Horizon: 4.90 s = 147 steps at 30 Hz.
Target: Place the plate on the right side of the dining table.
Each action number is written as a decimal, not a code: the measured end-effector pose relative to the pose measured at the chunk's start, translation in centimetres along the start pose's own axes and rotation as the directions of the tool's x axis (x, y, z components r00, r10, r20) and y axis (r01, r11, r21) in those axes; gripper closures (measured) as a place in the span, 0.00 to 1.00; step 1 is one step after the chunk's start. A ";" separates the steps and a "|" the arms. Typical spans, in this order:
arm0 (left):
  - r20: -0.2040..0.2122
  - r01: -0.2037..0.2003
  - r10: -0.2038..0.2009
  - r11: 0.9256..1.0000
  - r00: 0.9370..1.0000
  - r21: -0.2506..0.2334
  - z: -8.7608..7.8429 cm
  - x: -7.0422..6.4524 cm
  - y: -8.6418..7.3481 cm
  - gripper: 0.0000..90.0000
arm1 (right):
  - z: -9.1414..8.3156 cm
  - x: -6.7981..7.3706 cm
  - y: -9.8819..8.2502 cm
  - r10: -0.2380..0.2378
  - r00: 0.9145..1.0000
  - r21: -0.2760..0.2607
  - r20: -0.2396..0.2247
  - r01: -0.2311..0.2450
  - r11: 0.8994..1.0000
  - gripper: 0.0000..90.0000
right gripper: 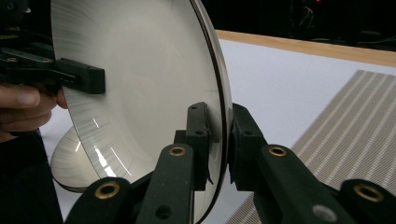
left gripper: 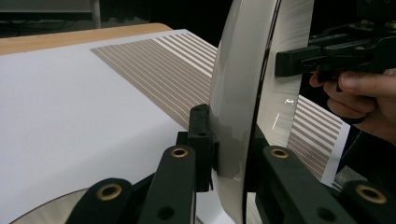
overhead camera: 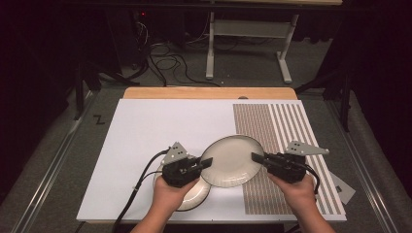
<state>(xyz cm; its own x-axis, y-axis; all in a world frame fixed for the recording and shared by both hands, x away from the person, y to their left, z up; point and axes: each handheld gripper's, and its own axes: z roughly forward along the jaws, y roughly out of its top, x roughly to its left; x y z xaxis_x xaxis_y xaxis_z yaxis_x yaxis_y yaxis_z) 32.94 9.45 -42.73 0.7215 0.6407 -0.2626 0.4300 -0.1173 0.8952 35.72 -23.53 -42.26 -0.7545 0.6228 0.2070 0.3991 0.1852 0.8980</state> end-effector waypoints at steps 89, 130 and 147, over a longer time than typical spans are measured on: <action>-0.083 0.043 -0.030 0.987 0.996 0.157 20.4 -3.2 1.2 0.77 | -7.4 -11.9 -6.2 0.166 0.932 0.010 0.323 -0.179 0.984 0.90; -0.123 -0.086 0.091 0.995 0.988 0.041 5.3 -0.1 1.1 0.00 | -7.3 -11.4 -5.9 0.150 0.924 0.024 0.353 -0.169 0.985 0.92; -0.261 -0.074 0.066 0.997 0.963 -0.020 -8.1 6.1 -2.2 0.00 | -6.8 -11.6 -5.8 0.156 0.911 0.037 0.382 -0.184 0.982 0.90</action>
<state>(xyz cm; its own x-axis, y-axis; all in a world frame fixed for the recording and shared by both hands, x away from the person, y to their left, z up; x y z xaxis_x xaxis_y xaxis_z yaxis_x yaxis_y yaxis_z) 32.01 19.72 -43.39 0.5815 0.8074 -0.0995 0.3648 -0.1495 0.9190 38.62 -37.05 -47.26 -0.4261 0.8865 0.1805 0.5504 0.0957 0.8294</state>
